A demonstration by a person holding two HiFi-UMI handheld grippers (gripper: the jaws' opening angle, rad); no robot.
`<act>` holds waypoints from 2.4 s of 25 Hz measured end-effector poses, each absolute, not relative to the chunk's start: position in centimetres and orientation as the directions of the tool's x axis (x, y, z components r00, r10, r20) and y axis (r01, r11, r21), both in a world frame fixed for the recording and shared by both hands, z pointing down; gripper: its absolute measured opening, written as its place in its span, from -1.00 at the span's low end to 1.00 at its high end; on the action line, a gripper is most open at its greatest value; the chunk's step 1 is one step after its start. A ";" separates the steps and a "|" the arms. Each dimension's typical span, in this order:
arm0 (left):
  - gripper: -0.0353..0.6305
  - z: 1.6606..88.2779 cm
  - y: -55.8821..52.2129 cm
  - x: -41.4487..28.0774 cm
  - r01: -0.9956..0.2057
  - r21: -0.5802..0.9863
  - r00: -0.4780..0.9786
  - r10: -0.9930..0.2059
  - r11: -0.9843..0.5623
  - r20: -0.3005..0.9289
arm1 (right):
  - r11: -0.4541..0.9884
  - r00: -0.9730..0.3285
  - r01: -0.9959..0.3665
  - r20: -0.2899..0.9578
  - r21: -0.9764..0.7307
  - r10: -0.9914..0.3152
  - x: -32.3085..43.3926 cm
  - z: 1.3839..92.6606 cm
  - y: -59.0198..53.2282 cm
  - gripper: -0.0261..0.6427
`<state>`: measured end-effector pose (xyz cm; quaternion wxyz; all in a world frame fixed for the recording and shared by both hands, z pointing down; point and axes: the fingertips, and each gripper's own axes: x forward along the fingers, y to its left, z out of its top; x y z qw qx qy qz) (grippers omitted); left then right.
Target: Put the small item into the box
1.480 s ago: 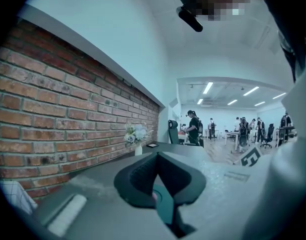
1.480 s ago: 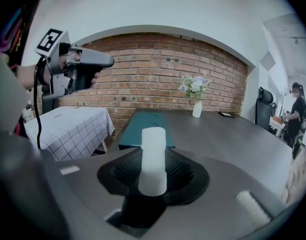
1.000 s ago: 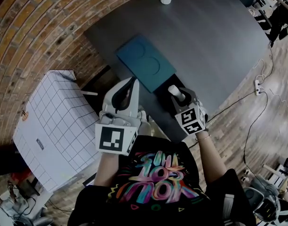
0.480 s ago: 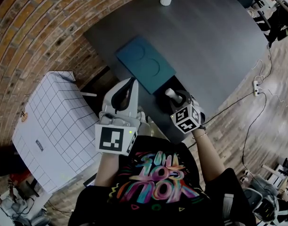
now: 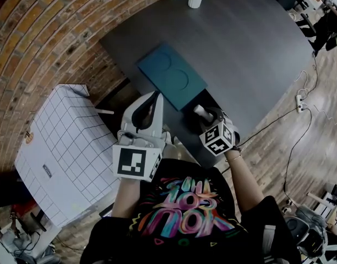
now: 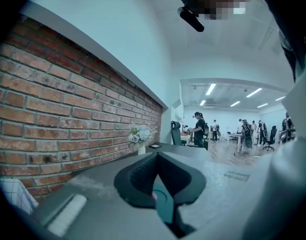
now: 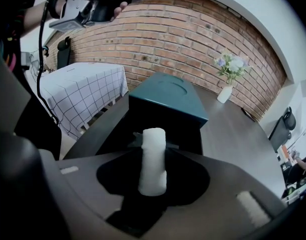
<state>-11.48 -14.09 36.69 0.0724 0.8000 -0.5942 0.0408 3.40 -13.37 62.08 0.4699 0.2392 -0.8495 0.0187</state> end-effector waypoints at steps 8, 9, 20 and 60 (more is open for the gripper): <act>-0.89 36.5 -14.1 -11.8 -0.957 0.068 0.289 -0.946 -0.282 0.148 | 0.876 -0.457 -0.452 0.800 0.168 -0.389 3.4 61.9 -13.7 -0.46; -0.89 36.5 -14.1 -11.9 -0.957 0.065 0.290 -0.946 -0.283 0.145 | 0.875 -0.458 -0.455 0.799 0.165 -0.389 3.4 61.9 -13.7 -0.46; -0.89 36.2 -14.3 -11.8 -0.956 0.066 0.294 -0.945 -0.287 0.141 | 0.846 -0.505 -0.523 0.761 0.103 -0.406 3.4 60.6 -14.1 -0.40; -0.89 32.5 -16.2 -7.1 -0.901 0.041 0.435 -0.898 -0.433 0.071 | 0.582 -0.579 -0.813 0.139 -0.023 -0.803 10.4 33.0 -16.8 -0.67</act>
